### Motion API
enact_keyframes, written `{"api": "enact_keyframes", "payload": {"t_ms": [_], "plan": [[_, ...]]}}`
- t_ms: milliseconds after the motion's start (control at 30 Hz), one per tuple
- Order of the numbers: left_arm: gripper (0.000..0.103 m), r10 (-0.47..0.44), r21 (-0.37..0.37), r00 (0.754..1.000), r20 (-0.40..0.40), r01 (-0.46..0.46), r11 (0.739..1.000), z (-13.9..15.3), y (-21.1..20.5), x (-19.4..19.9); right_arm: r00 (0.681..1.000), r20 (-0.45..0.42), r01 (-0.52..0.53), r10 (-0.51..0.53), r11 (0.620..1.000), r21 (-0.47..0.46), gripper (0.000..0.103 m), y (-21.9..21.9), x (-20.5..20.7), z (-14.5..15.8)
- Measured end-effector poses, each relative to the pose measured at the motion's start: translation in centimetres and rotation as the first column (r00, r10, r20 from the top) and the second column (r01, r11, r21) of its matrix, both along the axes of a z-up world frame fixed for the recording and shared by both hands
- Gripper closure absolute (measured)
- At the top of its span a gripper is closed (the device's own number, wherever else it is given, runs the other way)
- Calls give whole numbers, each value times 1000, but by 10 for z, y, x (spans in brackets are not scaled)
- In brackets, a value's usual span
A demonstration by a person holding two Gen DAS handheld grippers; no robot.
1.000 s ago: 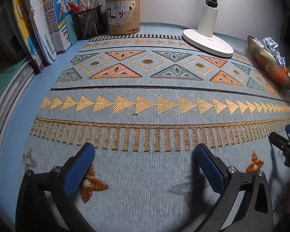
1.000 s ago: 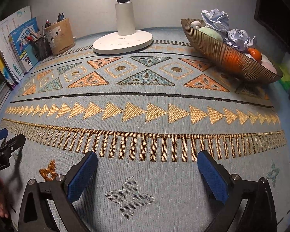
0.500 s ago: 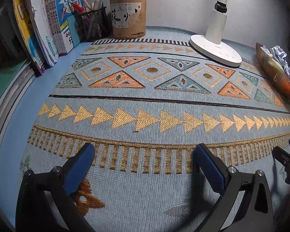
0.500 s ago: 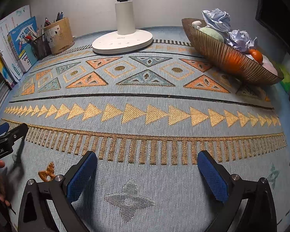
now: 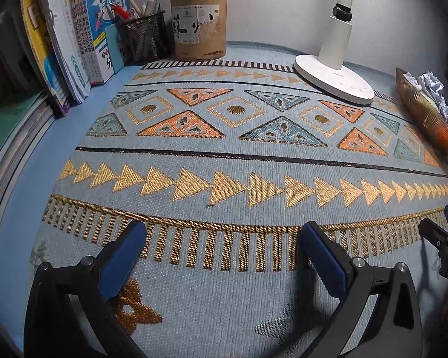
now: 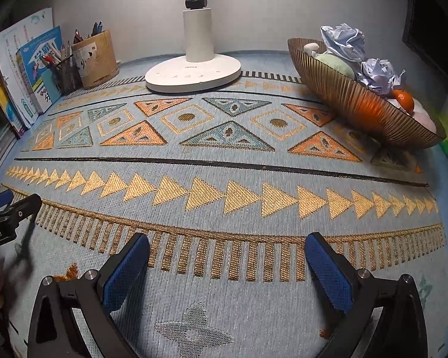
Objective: Organize objects
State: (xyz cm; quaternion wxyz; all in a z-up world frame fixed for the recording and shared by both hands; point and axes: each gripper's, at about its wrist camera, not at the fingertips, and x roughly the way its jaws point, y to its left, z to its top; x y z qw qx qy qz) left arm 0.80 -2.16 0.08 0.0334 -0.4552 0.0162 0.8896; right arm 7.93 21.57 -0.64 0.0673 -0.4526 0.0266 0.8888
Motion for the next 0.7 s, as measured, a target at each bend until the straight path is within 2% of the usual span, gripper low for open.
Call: {"api": "enact_keyframes", "payload": {"t_ms": [700], "plan": [[0, -5, 1, 1000, -1, 5, 1000, -1, 0, 0, 1000, 0, -1, 1, 1000, 0, 0, 1, 0, -1]]}}
